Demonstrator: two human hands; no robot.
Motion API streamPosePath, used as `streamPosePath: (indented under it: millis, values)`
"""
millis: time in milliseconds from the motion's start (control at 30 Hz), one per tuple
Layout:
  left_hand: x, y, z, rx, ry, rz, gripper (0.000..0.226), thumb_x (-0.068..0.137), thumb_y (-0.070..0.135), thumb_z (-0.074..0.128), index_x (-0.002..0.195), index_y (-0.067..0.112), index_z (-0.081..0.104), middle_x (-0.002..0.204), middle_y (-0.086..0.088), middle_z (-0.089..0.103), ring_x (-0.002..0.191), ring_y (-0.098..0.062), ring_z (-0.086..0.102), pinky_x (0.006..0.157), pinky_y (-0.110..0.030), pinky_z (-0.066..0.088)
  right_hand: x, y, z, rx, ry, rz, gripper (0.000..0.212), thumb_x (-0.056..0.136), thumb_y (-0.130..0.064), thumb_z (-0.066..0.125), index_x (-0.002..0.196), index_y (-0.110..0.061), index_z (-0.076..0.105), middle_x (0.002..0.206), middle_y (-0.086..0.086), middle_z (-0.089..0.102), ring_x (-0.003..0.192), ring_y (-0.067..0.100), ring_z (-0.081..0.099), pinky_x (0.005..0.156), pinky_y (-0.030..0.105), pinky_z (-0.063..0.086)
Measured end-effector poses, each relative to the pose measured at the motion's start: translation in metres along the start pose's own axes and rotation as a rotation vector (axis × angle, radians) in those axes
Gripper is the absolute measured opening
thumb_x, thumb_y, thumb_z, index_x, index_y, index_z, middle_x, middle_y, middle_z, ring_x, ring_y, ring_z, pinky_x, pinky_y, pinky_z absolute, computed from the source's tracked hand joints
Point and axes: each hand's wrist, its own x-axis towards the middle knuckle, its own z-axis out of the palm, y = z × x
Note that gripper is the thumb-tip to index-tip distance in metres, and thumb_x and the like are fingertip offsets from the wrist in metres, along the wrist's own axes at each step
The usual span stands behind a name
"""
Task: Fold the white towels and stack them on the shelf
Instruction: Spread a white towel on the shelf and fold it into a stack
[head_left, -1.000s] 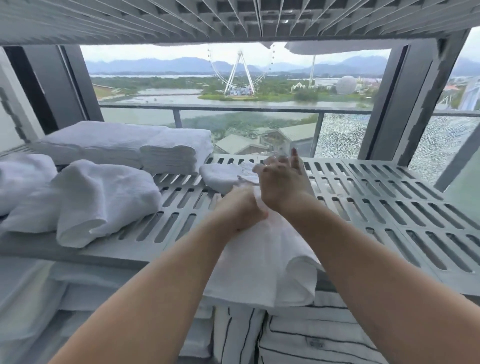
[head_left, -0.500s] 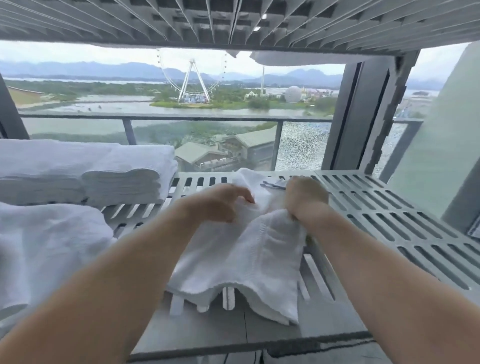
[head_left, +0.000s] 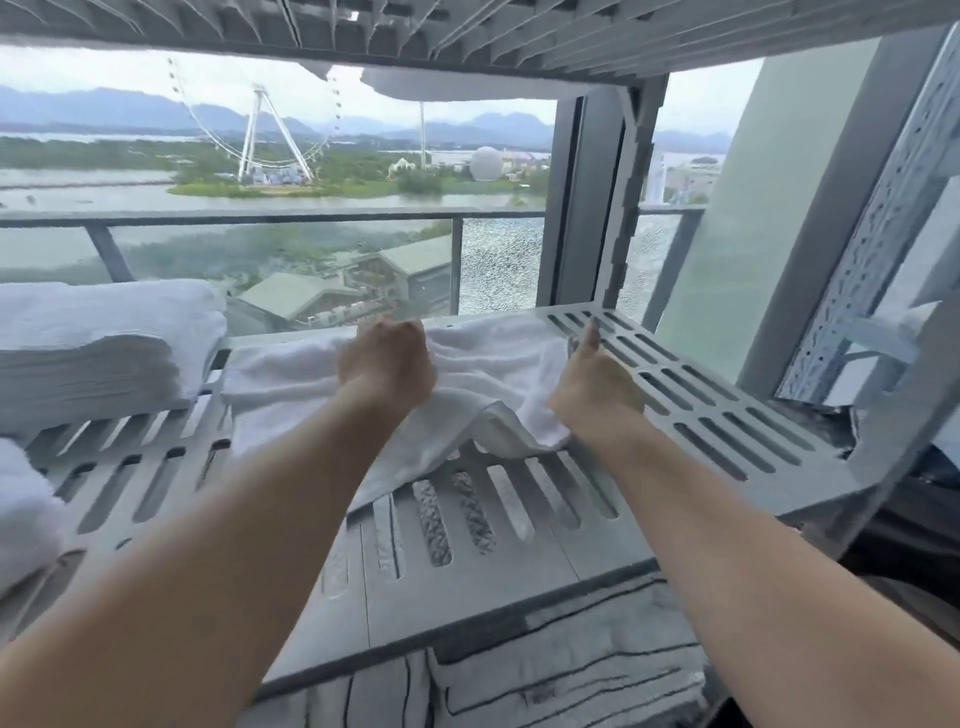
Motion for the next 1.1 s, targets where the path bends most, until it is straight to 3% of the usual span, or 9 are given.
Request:
streamPosePath:
  millis: [67, 200, 300, 367, 467, 567, 800, 1000, 1100]
  values:
    - [-0.024, 0.012, -0.005, -0.082, -0.025, -0.012, 0.040, 0.097, 0.038, 0.045, 0.123, 0.014, 0.063, 0.128, -0.015, 0.058, 0.115, -0.035, 0.057, 0.093, -0.045, 0.051, -0.015, 0.007, 0.000, 0.094, 0.098, -0.047, 0.089, 0.096, -0.012, 0.045, 0.156, -0.025, -0.019, 0.084, 0.004, 0.062, 0.063, 0.021, 0.059, 0.044, 0.031, 0.038]
    - [-0.075, 0.024, -0.011, -0.230, -0.076, -0.040, 0.061, 0.096, 0.060, 0.040, 0.140, 0.018, 0.048, 0.141, -0.011, 0.052, 0.123, -0.032, 0.055, 0.096, -0.046, 0.049, -0.045, 0.018, -0.010, 0.212, 0.190, -0.148, 0.090, 0.095, -0.003, 0.043, 0.157, -0.036, -0.012, 0.071, 0.001, 0.056, 0.054, 0.017, 0.051, 0.041, 0.028, 0.035]
    - [-0.112, 0.024, -0.013, -0.374, -0.076, -0.029, 0.079, 0.092, 0.068, 0.047, 0.154, 0.023, 0.025, 0.157, -0.009, 0.034, 0.142, -0.029, 0.037, 0.110, -0.049, 0.038, -0.059, 0.027, -0.015, 0.321, 0.188, -0.172, 0.078, 0.093, -0.001, 0.044, 0.158, -0.028, 0.009, 0.089, 0.000, 0.062, 0.057, 0.014, 0.045, 0.042, 0.026, 0.027]
    - [-0.134, 0.023, -0.007, -0.223, -0.115, -0.043, 0.094, 0.088, 0.068, 0.054, 0.158, 0.018, 0.015, 0.161, -0.011, 0.028, 0.147, -0.030, 0.028, 0.116, -0.050, 0.033, -0.064, 0.031, -0.016, 0.414, 0.167, -0.153, 0.063, 0.093, -0.003, 0.045, 0.150, -0.020, 0.025, 0.106, 0.007, 0.066, 0.066, 0.021, 0.048, 0.045, 0.025, 0.024]
    - [-0.145, 0.014, -0.003, 0.007, -0.151, -0.126, 0.067, 0.095, 0.058, 0.050, 0.144, 0.013, 0.043, 0.142, -0.012, 0.051, 0.130, -0.032, 0.050, 0.104, -0.048, 0.045, -0.074, 0.035, -0.014, 0.451, 0.149, -0.128, 0.057, 0.094, -0.005, 0.045, 0.147, -0.017, 0.028, 0.092, 0.004, 0.057, 0.074, 0.026, 0.051, 0.050, 0.028, 0.032]
    - [-0.150, 0.007, -0.009, -0.004, -0.153, -0.107, 0.038, 0.104, 0.038, 0.038, 0.132, 0.020, 0.057, 0.131, -0.009, 0.059, 0.122, -0.031, 0.053, 0.097, -0.045, 0.047, -0.086, 0.048, -0.015, 0.444, 0.087, -0.069, 0.056, 0.094, -0.006, 0.044, 0.146, -0.015, 0.024, 0.109, 0.015, 0.063, 0.088, 0.036, 0.060, 0.064, 0.040, 0.043]
    - [-0.170, -0.017, -0.026, 0.049, -0.045, -0.062, 0.036, 0.095, 0.013, 0.048, 0.122, 0.031, 0.064, 0.126, 0.000, 0.064, 0.113, -0.025, 0.061, 0.086, -0.039, 0.051, -0.110, 0.063, -0.026, 0.414, 0.075, 0.000, 0.072, 0.095, -0.008, 0.046, 0.157, -0.012, 0.009, 0.136, 0.014, 0.058, 0.100, 0.035, 0.061, 0.062, 0.036, 0.038]
    - [-0.189, -0.053, -0.060, -0.023, -0.216, -0.100, 0.022, 0.082, 0.025, 0.051, 0.089, 0.031, 0.071, 0.104, 0.003, 0.068, 0.096, -0.023, 0.058, 0.077, -0.032, 0.046, -0.127, 0.065, -0.048, 0.496, 0.010, 0.195, 0.074, 0.095, -0.002, 0.039, 0.159, -0.012, 0.004, 0.136, 0.017, 0.056, 0.105, 0.035, 0.058, 0.055, 0.030, 0.032]
    - [-0.197, -0.058, -0.073, 0.022, -0.288, -0.073, 0.020, 0.080, 0.023, 0.051, 0.080, 0.027, 0.071, 0.093, 0.004, 0.069, 0.092, -0.022, 0.060, 0.079, -0.034, 0.052, -0.148, 0.058, -0.049, 0.506, 0.024, 0.152, 0.081, 0.092, -0.001, 0.040, 0.160, -0.024, 0.002, 0.141, 0.011, 0.054, 0.081, 0.024, 0.059, 0.051, 0.028, 0.033]
